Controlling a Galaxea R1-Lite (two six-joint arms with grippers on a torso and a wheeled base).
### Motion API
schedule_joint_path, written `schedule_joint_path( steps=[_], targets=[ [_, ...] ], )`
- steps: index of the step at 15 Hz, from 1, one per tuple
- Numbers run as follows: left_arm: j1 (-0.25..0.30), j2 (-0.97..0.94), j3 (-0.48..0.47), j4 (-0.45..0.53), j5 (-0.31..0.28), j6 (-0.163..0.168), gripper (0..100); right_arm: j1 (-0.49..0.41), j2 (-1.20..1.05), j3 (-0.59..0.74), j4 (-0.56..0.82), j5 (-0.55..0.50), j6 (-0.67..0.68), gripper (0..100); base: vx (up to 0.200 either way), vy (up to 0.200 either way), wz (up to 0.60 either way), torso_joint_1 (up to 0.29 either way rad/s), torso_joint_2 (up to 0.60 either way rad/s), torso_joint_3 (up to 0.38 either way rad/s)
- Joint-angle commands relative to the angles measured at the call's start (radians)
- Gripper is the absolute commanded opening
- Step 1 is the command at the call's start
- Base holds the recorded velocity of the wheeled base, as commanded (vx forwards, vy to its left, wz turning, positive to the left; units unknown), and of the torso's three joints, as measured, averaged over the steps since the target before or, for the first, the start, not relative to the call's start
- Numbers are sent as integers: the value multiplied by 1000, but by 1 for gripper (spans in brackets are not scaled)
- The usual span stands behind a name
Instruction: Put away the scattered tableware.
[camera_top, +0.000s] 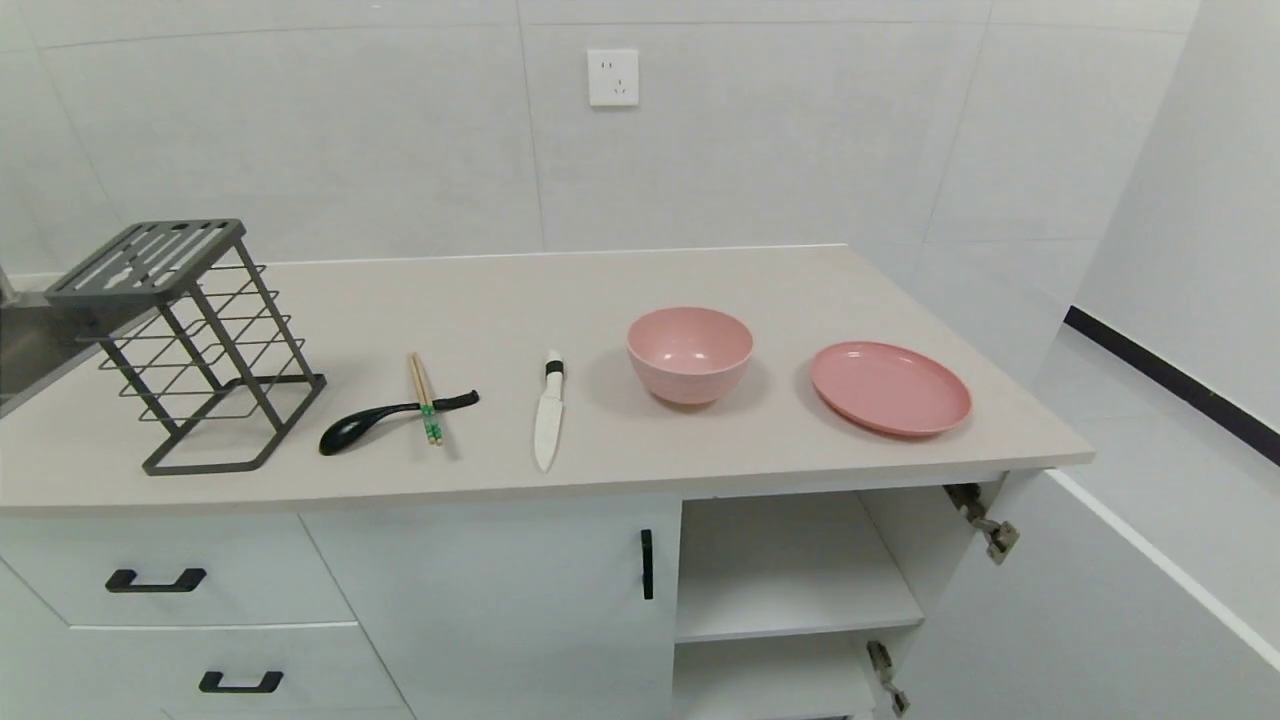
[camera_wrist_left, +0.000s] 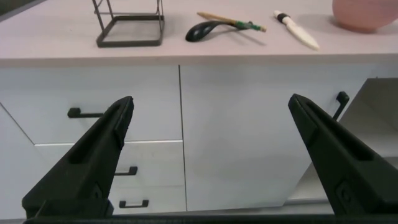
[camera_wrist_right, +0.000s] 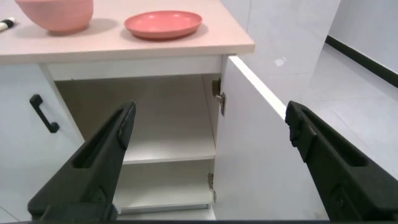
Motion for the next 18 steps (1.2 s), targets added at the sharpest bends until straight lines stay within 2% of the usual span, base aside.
schedule_joint_path(
  steps=[1, 6, 8, 11, 17, 18],
  targets=[
    [0, 1, 0, 0, 1, -1, 100, 0, 0, 0, 0, 0, 0, 100, 0, 0, 0, 276, -510, -242],
    [0, 1, 0, 1, 1, 0, 100, 0, 0, 0, 0, 0, 0, 100, 0, 0, 0, 280, -534, -256],
    [0, 1, 0, 1, 1, 2, 100, 0, 1, 0, 0, 0, 0, 100, 200, 0, 0, 164, -317, -144],
    [0, 1, 0, 1, 1, 3, 100, 0, 1, 0, 0, 0, 0, 100, 200, 0, 0, 43, -80, -36],
    [0, 1, 0, 0, 2, 0, 100, 0, 0, 0, 0, 0, 0, 100, 0, 0, 0, 0, 0, 0],
    [0, 1, 0, 0, 2, 0, 100, 0, 0, 0, 0, 0, 0, 100, 0, -200, 0, 7, 2, 2]
  ],
)
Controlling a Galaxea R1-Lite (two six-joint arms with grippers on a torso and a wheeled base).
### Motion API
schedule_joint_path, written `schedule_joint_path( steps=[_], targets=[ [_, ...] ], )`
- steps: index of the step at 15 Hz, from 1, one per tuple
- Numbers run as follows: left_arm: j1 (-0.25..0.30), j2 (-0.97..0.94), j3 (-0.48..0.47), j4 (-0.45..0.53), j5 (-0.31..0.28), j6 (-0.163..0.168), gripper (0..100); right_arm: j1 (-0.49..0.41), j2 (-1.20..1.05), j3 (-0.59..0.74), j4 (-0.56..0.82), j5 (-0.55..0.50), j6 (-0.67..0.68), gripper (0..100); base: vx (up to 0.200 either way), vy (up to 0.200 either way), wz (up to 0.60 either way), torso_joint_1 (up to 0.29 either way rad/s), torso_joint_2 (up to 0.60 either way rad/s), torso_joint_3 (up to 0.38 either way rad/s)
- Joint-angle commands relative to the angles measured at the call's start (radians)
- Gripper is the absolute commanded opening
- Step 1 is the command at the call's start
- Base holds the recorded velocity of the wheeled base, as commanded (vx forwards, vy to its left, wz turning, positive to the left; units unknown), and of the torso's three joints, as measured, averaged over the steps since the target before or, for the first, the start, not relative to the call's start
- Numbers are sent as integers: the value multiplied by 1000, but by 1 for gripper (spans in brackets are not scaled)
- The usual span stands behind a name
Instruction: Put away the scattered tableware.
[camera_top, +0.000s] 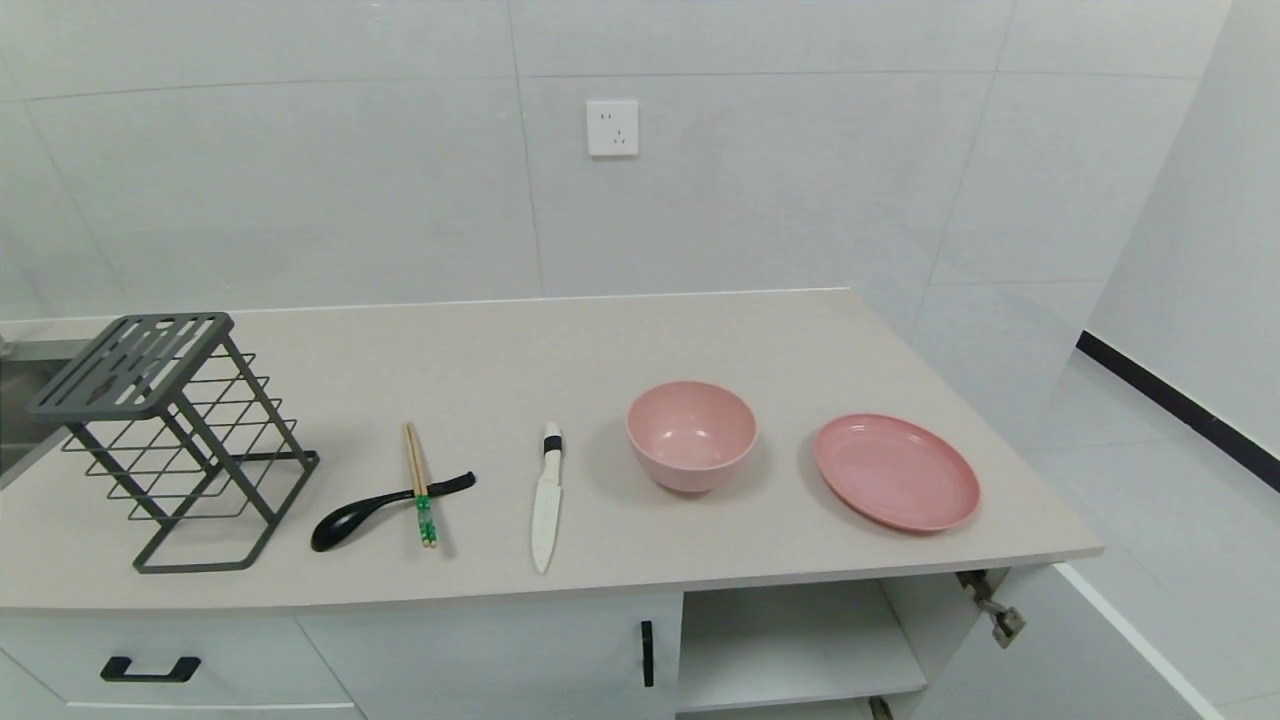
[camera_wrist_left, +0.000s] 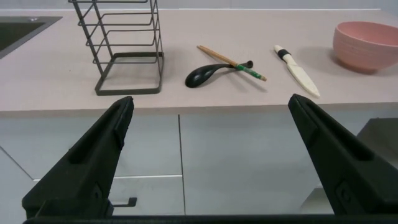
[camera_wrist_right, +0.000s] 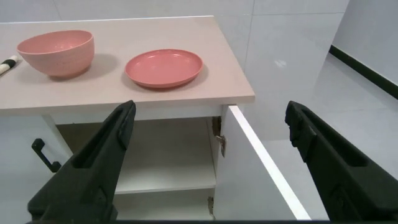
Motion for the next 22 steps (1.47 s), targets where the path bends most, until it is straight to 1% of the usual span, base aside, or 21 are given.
schedule_joint_path(
  steps=[1, 2, 11, 16, 17, 18, 22],
  targets=[
    [0, 1, 0, 0, 0, 0, 100, 0, 0, 0, 0, 1, 0, 100, 0, -200, 0, -7, -7, 7],
    [0, 1, 0, -1, 0, -2, 100, 0, 0, 0, 0, 1, 0, 100, 0, -200, 0, -7, -12, 7],
    [0, 1, 0, -1, 0, -3, 100, 0, 0, 0, 0, 1, -2, 100, 0, 0, 0, 0, 0, 0],
    [0, 1, 0, -1, 0, -3, 100, 0, 0, 0, 0, 1, 0, 100, 0, 0, 0, 150, -301, -142],
    [0, 1, 0, 0, 0, -2, 100, 0, 0, 0, 0, 1, 0, 100, 0, 0, 0, 41, -85, -36],
    [0, 1, 0, 0, 0, 1, 100, 0, 0, -1, 0, 1, 0, 100, 200, 0, 0, 27, -46, -27],
    [0, 1, 0, -1, 0, -3, 100, 0, 0, -1, 0, 1, 0, 100, 0, 0, 0, 0, 0, 0]
  ],
)
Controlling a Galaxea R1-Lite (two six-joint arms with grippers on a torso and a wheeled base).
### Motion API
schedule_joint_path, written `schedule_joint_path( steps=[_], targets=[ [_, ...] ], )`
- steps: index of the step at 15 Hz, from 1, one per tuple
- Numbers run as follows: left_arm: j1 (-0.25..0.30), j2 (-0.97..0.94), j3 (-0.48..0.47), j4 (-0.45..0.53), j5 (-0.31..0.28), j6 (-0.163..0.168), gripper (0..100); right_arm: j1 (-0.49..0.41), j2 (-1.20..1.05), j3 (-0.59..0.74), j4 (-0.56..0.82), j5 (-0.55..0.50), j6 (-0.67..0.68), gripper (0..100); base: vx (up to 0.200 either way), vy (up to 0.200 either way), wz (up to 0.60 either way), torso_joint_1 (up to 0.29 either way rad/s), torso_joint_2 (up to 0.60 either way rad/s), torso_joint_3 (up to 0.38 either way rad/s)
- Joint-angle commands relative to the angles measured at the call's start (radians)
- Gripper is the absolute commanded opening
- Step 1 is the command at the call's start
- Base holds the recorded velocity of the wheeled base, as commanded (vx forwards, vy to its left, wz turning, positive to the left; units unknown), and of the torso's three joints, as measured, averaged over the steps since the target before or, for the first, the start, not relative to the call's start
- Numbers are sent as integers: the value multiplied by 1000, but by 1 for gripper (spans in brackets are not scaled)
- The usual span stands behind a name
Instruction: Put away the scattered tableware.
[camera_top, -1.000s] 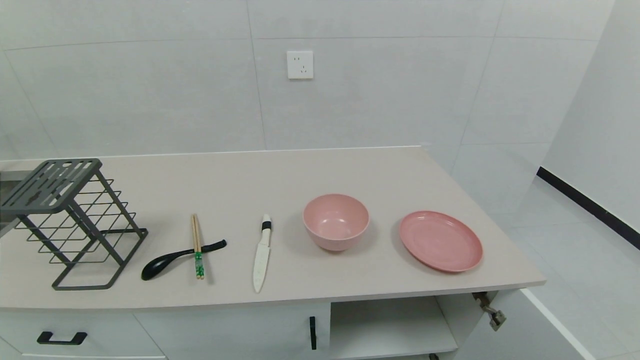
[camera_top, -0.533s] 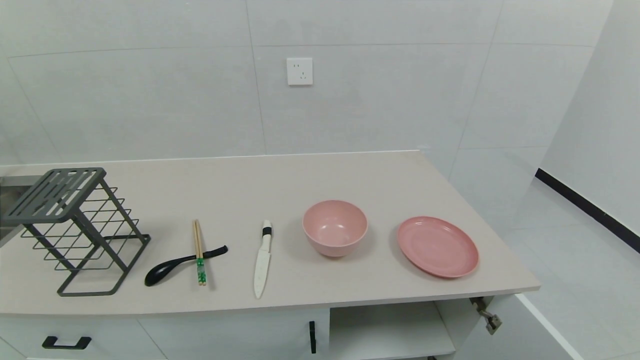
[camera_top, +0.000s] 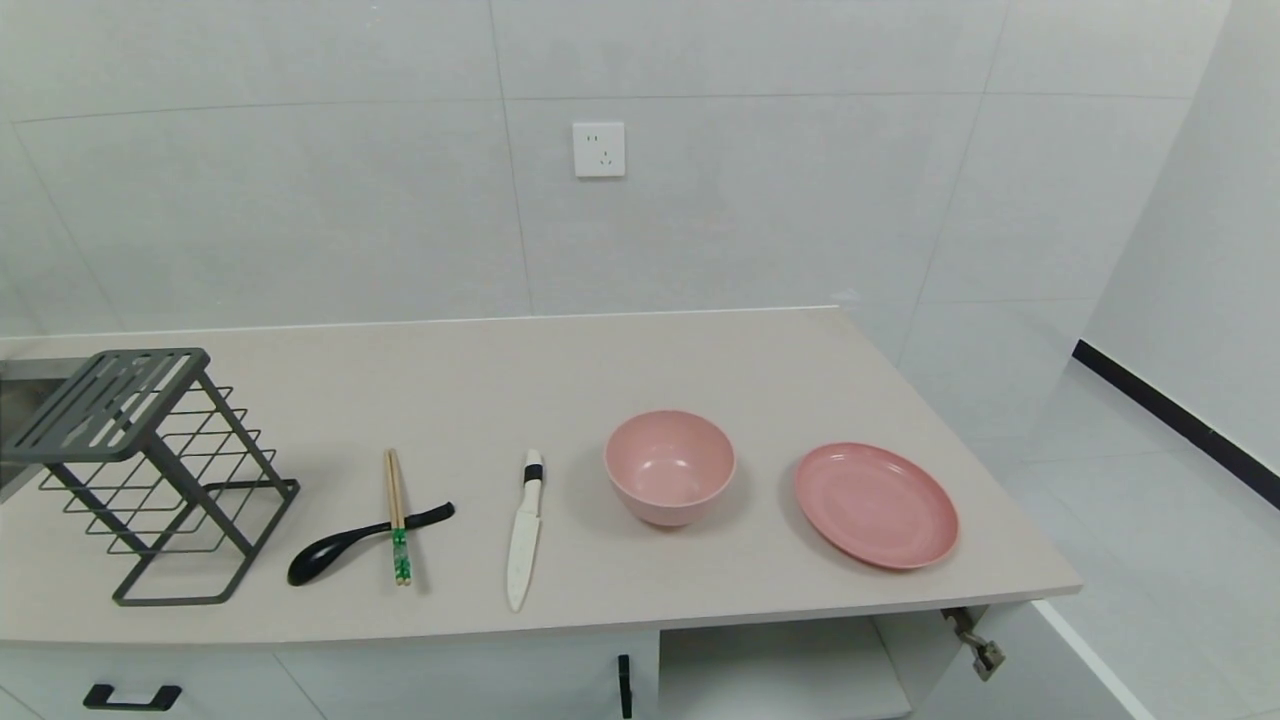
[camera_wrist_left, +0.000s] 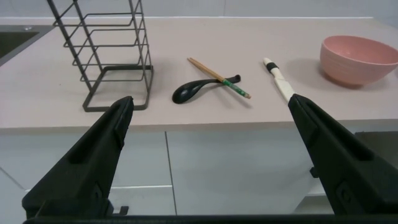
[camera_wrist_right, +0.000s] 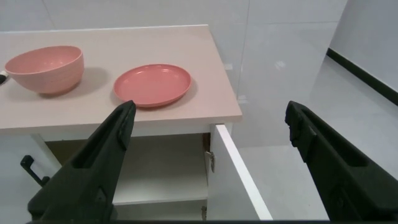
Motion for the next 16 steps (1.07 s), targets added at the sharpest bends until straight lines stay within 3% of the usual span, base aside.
schedule_joint_path(
  steps=[1, 9, 11, 13, 15, 16],
  targets=[
    [1, 1, 0, 0, 0, -1, 100, 0, 0, 0, 0, 0, 0, 100, 0, 0, 0, 0, 0, 0],
    [1, 1, 0, 1, -8, 19, 100, 0, 0, 2, -15, 10, 11, 100, 0, 0, 0, 0, 0, 0],
    [1, 1, 0, 3, -8, 16, 100, 0, 0, -3, -229, 10, 29, 100, 0, 0, 0, 0, 0, 0],
    [1, 1, 0, 3, -10, 19, 100, 0, 0, -40, -272, 22, 31, 100, 0, 0, 0, 0, 0, 0],
    [1, 1, 0, 3, -10, 19, 100, 0, 41, -122, -193, 128, 29, 100, 0, 0, 0, 0, 0, 0],
    [1, 1, 0, 3, -10, 19, 100, 0, 107, -182, -134, 240, 27, 100, 0, 0, 0, 0, 0, 0]
  ],
)
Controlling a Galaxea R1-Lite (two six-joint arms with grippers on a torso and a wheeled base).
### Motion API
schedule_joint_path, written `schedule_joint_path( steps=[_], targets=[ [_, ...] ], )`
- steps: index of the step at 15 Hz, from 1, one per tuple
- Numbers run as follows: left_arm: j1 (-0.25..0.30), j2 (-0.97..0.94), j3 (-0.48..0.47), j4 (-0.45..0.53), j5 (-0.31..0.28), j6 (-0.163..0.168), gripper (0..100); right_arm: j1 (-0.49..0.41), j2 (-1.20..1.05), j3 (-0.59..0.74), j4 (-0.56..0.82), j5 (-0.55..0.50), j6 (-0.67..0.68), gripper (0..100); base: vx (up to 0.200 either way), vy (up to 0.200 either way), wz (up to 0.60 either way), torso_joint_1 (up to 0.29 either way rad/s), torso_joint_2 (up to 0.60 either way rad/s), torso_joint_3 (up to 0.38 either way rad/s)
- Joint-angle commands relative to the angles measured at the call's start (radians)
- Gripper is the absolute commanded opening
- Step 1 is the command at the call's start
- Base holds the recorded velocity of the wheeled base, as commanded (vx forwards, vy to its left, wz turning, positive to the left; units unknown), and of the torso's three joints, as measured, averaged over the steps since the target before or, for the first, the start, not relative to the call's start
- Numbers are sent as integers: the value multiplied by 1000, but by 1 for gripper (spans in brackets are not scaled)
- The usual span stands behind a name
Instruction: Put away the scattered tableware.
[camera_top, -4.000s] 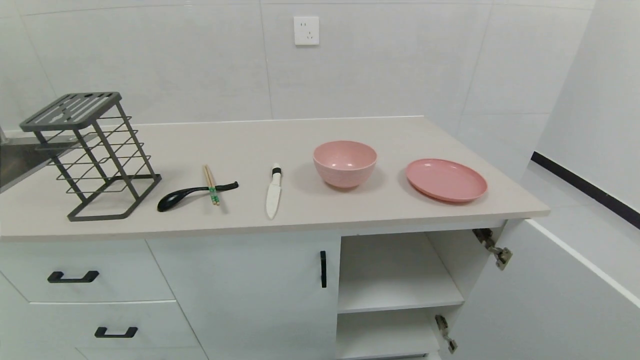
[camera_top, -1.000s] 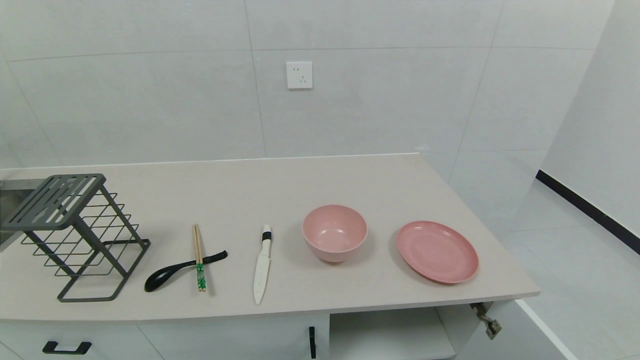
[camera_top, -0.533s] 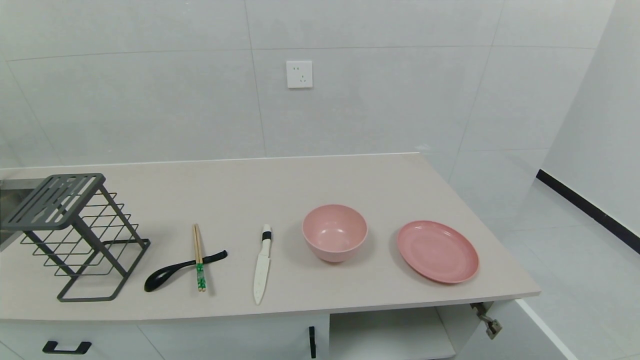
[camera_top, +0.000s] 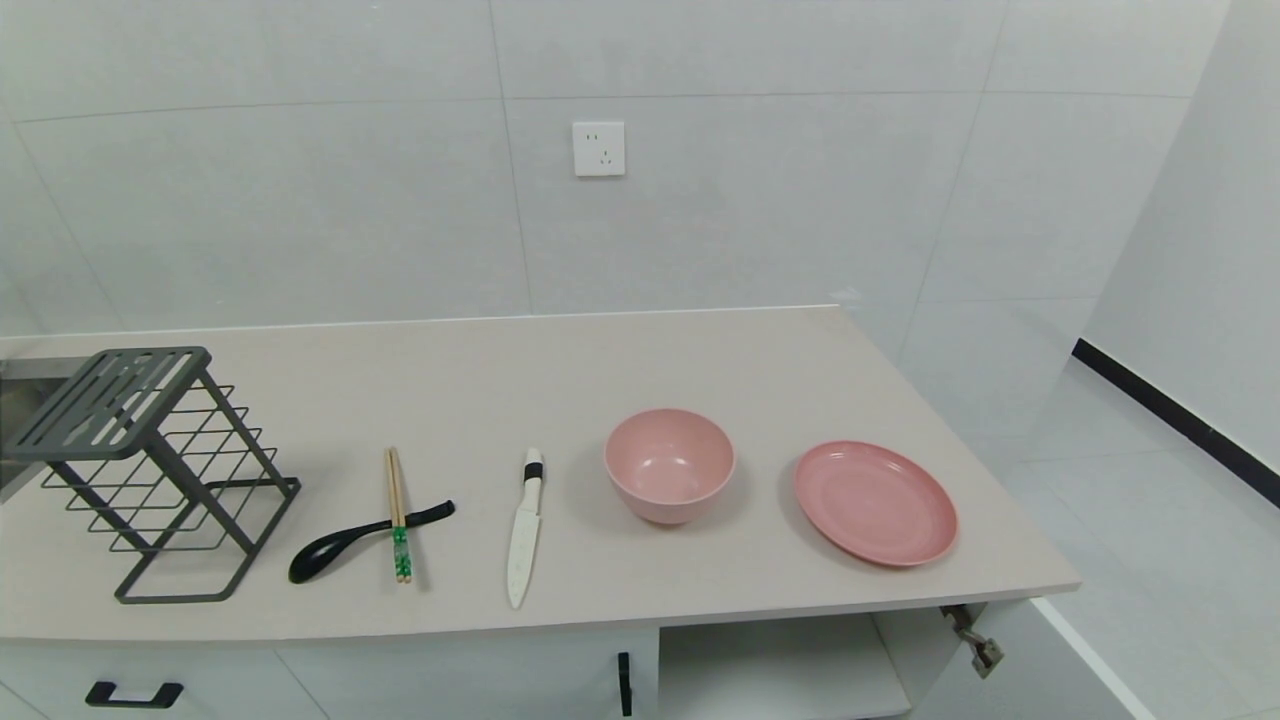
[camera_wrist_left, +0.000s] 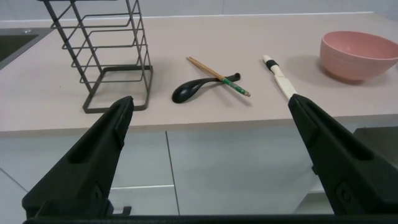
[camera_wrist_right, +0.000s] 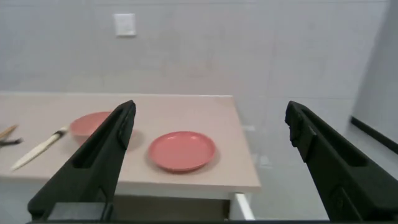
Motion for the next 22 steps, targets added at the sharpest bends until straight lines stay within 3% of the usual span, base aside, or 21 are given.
schedule_joint_path(
  steps=[1, 5, 22],
  targets=[
    [0, 1, 0, 0, 0, 0, 100, 2, 135, -92, 62, 134, -2, 100, 0, 0, 0, 0, 0, 0],
    [0, 1, 0, 0, 2, 0, 100, 11, 468, -194, 61, 250, -5, 100, 0, 0, 0, 0, 0, 0],
    [0, 1, 0, 0, 5, -4, 100, 198, 896, -230, 7, 241, -74, 100, 0, 0, 0, 0, 0, 0]
  ],
)
